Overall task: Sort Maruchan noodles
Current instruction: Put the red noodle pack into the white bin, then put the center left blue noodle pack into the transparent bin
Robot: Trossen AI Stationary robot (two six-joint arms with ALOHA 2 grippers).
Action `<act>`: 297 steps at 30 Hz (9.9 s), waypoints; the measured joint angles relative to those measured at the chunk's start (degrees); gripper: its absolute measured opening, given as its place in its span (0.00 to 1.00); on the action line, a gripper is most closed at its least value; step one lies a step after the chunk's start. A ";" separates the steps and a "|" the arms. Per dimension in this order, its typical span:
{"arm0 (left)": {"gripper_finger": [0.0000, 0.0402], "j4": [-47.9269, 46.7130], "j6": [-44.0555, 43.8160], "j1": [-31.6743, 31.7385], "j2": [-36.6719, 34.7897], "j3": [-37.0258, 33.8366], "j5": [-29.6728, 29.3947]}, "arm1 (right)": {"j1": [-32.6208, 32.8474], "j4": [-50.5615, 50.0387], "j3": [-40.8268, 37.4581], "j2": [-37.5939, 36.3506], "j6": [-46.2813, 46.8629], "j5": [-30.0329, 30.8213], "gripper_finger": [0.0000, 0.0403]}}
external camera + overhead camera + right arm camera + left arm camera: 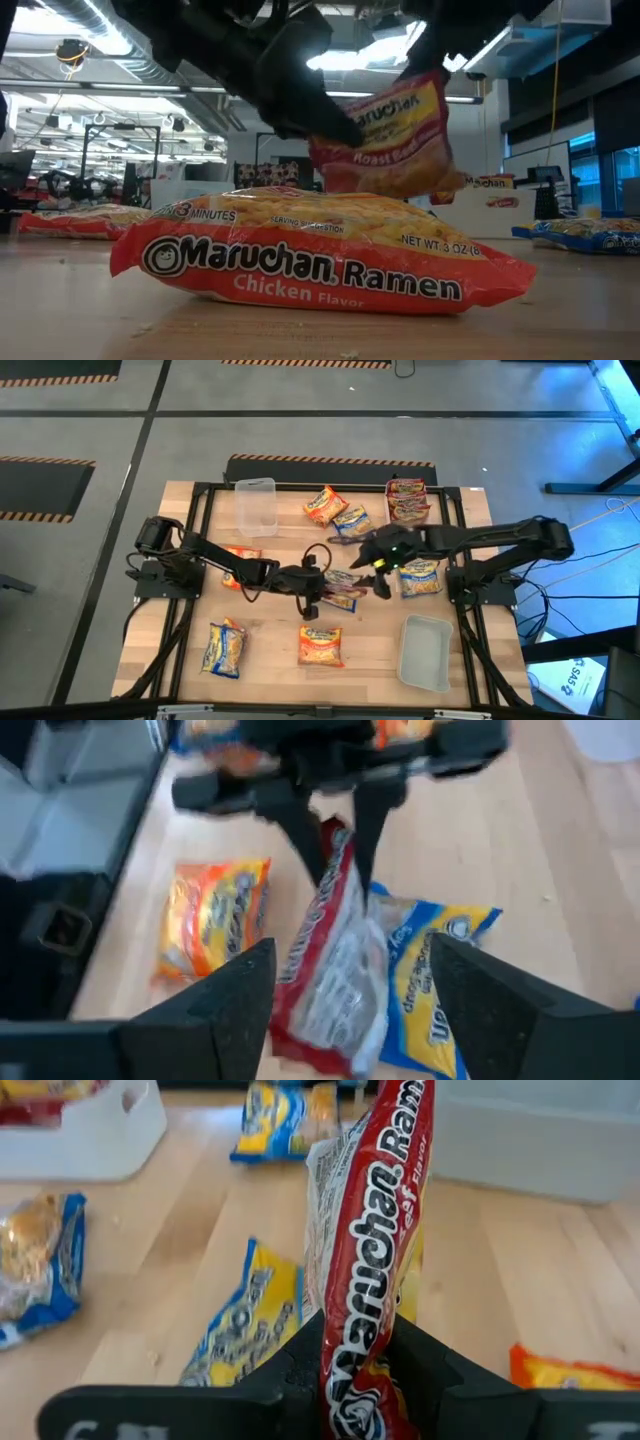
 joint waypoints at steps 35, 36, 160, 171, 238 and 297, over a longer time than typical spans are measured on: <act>0.17 -1.96 -1.89 1.09 0.11 -0.02 -0.63 | 4.63 -12.86 16.49 26.09 -2.69 10.70 0.63; 0.17 -2.16 -1.89 1.09 0.11 -0.02 -0.62 | 4.63 -12.83 16.49 26.43 -2.82 10.70 0.62; 0.43 -13.57 1.75 -5.57 -14.71 -0.04 -6.45 | -47.89 -30.16 0.33 3.57 -42.59 4.78 0.15; 0.43 -13.57 1.67 -5.64 -14.71 -0.04 -6.40 | -47.94 -28.77 0.53 8.50 -41.66 4.33 0.15; 0.43 -14.02 -1.50 -3.05 -14.69 -2.80 -6.09 | 7.64 21.89 -14.70 -0.74 1.43 4.32 0.48; 0.43 -1.25 -13.69 6.49 8.43 -3.50 10.58 | 9.88 63.21 -30.00 23.22 42.44 23.85 0.72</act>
